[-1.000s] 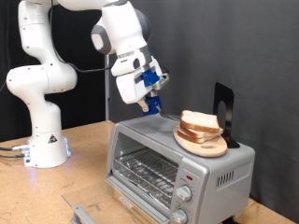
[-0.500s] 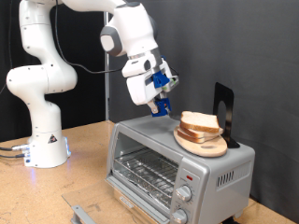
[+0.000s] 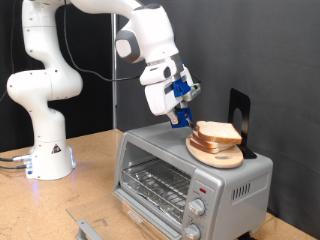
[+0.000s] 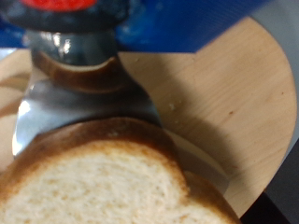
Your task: Make a piece of toast with the oven
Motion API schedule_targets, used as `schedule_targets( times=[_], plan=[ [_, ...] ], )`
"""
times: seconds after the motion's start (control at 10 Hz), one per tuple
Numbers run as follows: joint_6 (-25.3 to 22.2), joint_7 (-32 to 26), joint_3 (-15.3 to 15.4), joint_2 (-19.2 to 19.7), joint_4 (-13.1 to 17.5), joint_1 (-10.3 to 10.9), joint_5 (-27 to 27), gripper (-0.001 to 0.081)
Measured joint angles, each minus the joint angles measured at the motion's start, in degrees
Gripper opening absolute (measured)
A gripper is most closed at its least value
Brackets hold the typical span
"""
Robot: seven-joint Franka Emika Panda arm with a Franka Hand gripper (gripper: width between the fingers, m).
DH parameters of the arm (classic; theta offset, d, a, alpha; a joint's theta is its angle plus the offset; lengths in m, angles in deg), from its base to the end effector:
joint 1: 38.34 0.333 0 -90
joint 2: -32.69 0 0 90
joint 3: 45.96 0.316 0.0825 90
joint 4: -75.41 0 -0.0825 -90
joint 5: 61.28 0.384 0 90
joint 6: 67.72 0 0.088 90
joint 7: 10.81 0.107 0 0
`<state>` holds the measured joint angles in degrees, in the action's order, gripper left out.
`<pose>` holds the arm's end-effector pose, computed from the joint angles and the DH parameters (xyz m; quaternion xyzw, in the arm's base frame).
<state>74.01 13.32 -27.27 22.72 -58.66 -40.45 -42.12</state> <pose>0.4861 0.1470 0.4314 -0.9683 0.1761 -0.1080 0.1402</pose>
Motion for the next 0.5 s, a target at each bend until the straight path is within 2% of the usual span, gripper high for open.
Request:
schedule_targets(
  times=[0.2,0.5],
  plan=[
    [2.1,-1.0,0.0,0.1,-0.1,0.1,1.9,0.0365],
    [3.9,-7.0,-0.6,-1.2,-1.2,0.2,8.2,0.0365]
  ],
)
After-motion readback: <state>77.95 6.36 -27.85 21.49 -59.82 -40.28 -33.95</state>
